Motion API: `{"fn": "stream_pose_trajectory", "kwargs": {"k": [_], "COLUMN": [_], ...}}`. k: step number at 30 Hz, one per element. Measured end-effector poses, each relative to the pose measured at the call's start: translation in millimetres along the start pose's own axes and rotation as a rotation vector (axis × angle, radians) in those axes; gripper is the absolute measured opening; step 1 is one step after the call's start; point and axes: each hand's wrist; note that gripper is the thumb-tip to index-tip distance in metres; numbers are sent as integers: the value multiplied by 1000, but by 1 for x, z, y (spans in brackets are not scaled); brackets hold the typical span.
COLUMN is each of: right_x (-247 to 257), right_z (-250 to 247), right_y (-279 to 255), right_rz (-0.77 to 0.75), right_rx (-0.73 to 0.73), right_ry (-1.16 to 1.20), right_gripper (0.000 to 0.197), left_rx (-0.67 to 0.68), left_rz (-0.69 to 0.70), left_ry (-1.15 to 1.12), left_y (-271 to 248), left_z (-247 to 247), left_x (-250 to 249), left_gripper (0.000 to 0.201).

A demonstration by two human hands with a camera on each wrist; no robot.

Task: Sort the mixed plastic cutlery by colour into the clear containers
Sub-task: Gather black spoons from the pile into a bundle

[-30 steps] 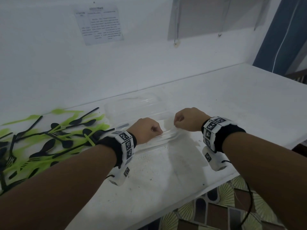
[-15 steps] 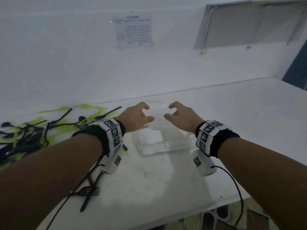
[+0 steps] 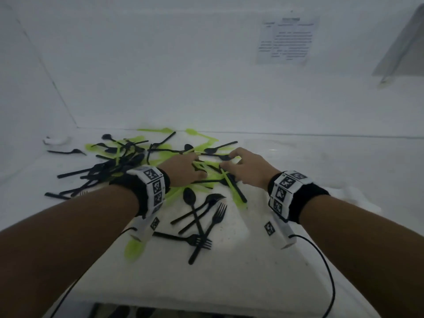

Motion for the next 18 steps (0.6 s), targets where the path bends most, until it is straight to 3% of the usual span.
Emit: {"fn": "stream_pose_trajectory", "kwargs": {"k": [9, 13, 18], "right_x": [9, 11, 17], "right_z": [58, 72, 82], "right_y": [11, 6, 0], "right_rz": [5, 24, 65], "right_rx": [193, 271, 224], "right_ry": [-339, -399, -382], "right_gripper": [26, 34, 31], "left_rx": [82, 110, 125], "left_rz": [36, 100, 172], "left_ry": [65, 156, 241], "left_y": [3, 2, 7], "left_z": [13, 22, 34], "left_x": [55, 58, 56], "left_gripper": [65, 61, 58]}}
Point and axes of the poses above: each hand's wrist, its own y-axis towards the middle knuckle, its own z-axis out of the palm, x = y × z, and after that the axes turned 9 degrees about -z, right-handed
